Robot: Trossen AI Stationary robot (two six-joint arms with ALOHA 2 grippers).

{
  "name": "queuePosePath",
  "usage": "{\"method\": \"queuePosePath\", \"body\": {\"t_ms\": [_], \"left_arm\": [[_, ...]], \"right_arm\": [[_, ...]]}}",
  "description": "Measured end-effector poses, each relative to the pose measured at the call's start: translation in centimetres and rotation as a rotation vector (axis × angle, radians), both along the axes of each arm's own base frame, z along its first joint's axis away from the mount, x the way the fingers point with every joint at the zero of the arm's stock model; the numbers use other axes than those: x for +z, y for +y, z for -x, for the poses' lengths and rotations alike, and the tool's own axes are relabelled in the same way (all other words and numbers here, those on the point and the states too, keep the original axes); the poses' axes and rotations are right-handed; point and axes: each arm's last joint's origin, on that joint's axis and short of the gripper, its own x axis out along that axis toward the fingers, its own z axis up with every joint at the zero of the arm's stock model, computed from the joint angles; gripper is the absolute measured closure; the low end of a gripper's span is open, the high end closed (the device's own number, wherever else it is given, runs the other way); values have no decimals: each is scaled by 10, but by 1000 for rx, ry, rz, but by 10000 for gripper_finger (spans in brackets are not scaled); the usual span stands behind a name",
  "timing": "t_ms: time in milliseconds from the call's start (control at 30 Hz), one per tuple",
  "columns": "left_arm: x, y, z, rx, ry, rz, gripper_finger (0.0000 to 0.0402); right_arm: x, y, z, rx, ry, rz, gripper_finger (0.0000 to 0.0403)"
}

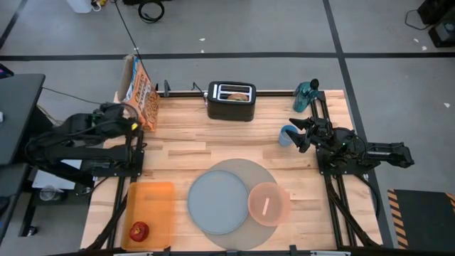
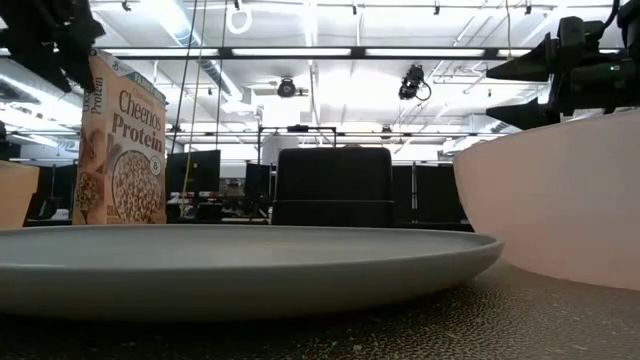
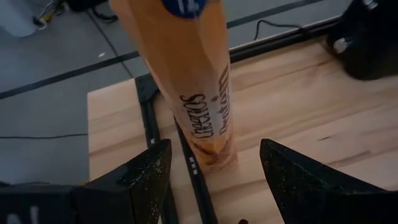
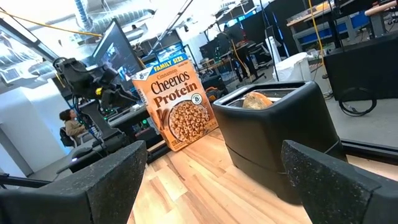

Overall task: Arrange a breakfast setting
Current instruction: Put cereal into the pink bowl

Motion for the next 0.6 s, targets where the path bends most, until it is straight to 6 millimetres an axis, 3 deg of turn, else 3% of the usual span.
{"method": "queuePosePath", "body": {"t_ms": [600], "left_arm": [[-9, 1, -6, -3, 43, 43, 147]], "right_arm": [[0, 0, 0, -1, 0, 0, 23]]}}
